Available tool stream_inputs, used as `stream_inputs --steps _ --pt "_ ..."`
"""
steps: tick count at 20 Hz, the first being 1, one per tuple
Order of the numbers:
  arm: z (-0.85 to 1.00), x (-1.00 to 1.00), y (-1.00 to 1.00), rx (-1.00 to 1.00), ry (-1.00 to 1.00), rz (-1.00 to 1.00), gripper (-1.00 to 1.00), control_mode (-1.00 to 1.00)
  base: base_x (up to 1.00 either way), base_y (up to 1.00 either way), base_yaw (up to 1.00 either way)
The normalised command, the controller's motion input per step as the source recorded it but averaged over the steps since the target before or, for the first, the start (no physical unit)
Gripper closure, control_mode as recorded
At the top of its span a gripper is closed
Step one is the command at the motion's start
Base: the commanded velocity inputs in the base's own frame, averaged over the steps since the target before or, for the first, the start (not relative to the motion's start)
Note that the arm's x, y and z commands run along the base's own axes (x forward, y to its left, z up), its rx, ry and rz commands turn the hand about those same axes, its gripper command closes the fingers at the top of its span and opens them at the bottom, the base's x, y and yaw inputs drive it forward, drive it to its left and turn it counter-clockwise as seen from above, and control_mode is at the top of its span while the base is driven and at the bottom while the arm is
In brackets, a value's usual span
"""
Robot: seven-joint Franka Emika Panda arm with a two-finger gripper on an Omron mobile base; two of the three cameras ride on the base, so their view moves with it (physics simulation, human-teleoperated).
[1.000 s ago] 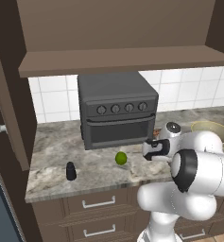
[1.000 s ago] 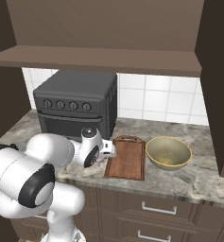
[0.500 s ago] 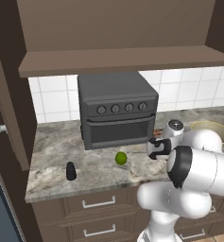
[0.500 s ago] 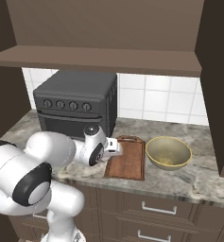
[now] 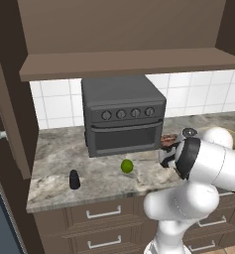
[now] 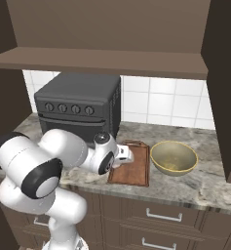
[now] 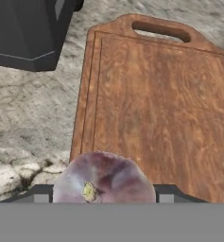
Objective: Open the cabinet. Place the bowl and condiment on the counter. Then place the lime and garlic on the cutting board.
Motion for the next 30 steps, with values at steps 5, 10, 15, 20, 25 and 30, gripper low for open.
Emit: stream_inputs --steps 5,10,15,20,25,30 --pt "0.0 0.1 -0.28 0.1 0.0 0.02 1.0 -1.0 0.0 0.0 0.0" --pt "0.0 0.06 -0.06 0.01 0.0 0.0 1.0 -1.0 0.0 0.0 0.0" --pt "0.0 0.01 0.0 0.0 0.0 0.0 -1.0 -1.0 0.0 0.0 0.0" --pt "0.0 0.0 0.0 0.0 0.0 0.0 -1.0 -1.0 0.0 0.0 0.0" --pt "0.07 0.01 0.0 0.0 0.05 0.0 -1.0 -1.0 0.0 0.0 0.0" --pt "0.49 0.0 0.0 -0.03 0.09 -0.02 -1.0 -1.0 0.0 0.0 0.0"
